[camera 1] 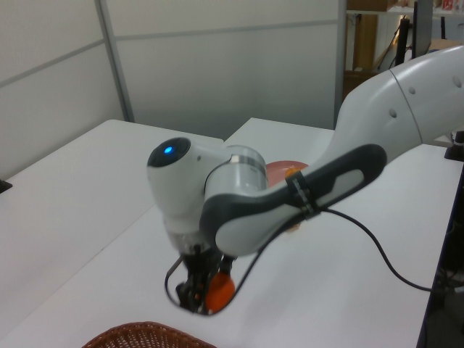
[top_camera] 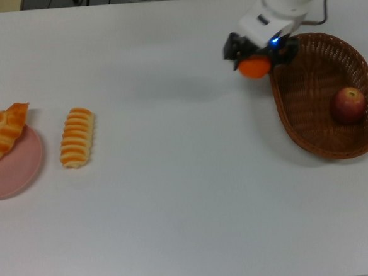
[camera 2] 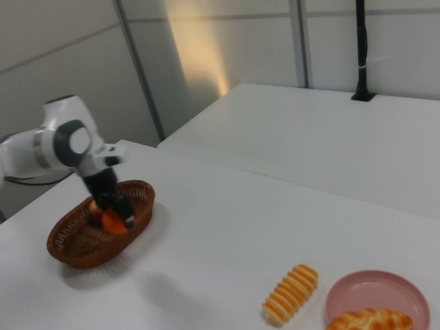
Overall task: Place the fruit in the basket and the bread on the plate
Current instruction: 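Grasp the orange, carry it into the basket and release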
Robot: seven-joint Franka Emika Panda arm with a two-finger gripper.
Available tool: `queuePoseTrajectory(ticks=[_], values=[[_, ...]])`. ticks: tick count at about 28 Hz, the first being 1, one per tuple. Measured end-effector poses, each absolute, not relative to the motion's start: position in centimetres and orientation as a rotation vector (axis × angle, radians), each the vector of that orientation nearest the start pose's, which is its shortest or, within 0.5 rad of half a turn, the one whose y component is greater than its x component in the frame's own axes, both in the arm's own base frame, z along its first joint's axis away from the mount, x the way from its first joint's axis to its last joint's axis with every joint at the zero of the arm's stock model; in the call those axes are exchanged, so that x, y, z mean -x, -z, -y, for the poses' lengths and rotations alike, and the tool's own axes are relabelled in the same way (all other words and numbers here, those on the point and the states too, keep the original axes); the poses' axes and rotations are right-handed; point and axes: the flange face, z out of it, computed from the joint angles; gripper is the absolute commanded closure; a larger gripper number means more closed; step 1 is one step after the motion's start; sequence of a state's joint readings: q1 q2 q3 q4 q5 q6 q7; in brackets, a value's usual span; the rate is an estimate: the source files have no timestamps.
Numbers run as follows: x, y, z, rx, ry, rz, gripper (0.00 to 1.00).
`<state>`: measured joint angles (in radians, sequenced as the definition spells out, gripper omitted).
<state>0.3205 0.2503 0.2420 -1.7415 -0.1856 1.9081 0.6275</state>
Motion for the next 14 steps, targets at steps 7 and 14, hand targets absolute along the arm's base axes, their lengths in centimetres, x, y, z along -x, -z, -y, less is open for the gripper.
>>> queuePoseTrajectory(ticks=[7,14], values=[[-49.9,-40.5,-38.1,3.281,-0.034,0.078,1.00],[-49.1,-37.6,-41.2,3.287,-0.086,0.104,0.00]])
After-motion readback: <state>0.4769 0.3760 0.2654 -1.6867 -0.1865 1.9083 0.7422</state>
